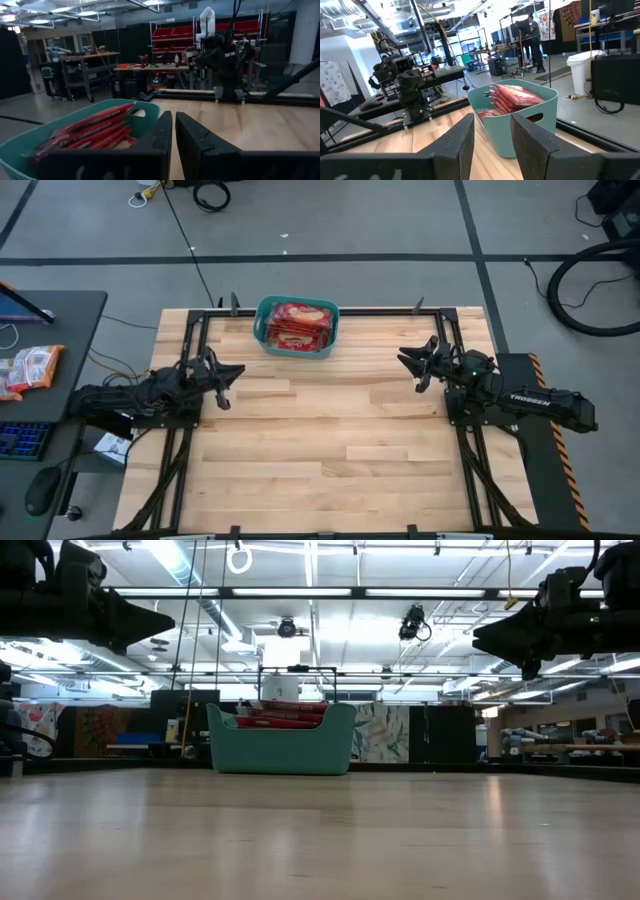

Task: Sort popcorn bags into baskets
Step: Return to home position

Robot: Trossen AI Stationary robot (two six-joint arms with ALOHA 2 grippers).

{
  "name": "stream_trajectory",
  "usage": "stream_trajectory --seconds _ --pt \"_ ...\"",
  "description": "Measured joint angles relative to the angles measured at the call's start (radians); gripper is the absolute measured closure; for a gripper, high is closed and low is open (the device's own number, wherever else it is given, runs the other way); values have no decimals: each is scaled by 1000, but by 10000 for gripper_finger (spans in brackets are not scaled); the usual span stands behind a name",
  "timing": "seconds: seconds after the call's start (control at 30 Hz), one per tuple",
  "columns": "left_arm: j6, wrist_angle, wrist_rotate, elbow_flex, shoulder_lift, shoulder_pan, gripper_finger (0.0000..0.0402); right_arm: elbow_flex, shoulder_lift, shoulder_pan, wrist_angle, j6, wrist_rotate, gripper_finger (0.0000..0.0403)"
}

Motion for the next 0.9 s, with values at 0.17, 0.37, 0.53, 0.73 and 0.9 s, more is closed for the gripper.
stream_trajectory --seconds 0.17,0.37,0.53,0.73,0.9 --pt "17 3 0 0 0 0 372 0 0 0 0 -1 0 270" --pt "17 3 0 0 0 0 372 0 0 0 0 -2 -1 269" --pt "17 3 0 0 0 0 372 0 0 0 0 -2 -1 269" --pt "17 4 0 -1 0 0 372 0 0 0 0 -2 -2 269" --pt "18 4 0 -1 0 0 372 0 0 0 0 -2 -2 269"
